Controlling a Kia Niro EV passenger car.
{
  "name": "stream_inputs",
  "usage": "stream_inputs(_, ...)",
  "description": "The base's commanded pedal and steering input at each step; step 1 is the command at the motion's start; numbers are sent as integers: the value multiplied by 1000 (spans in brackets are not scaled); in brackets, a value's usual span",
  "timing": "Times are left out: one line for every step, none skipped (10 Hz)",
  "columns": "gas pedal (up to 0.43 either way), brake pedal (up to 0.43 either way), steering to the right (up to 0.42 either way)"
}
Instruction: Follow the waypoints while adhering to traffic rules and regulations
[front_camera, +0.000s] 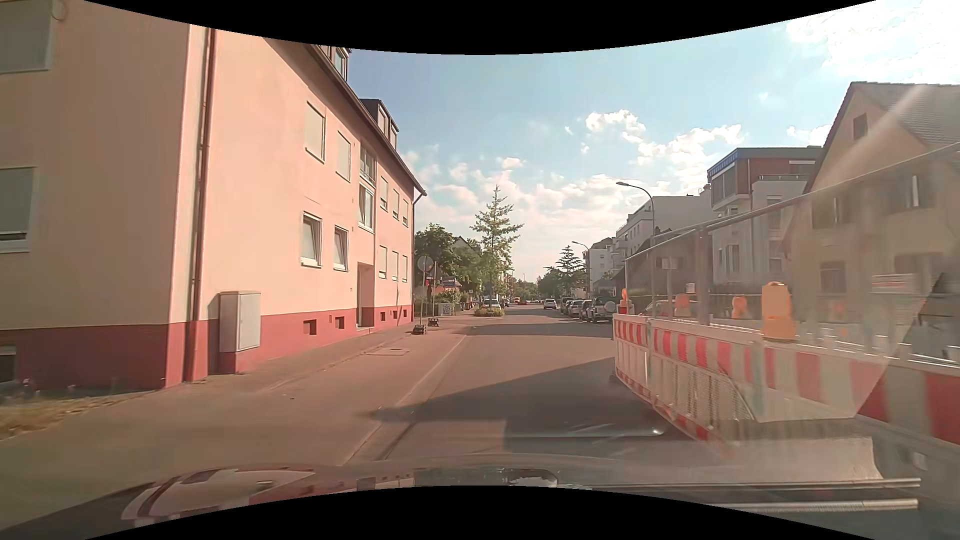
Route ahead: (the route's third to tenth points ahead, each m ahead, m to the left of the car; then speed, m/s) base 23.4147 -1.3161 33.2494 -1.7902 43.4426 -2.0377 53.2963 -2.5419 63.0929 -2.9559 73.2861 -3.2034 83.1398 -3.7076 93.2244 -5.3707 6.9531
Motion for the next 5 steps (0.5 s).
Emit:
stream_inputs(20,0,26)
stream_inputs(8,0,30)
stream_inputs(8,0,31)
stream_inputs(8,0,32)
stream_inputs(8,0,35)
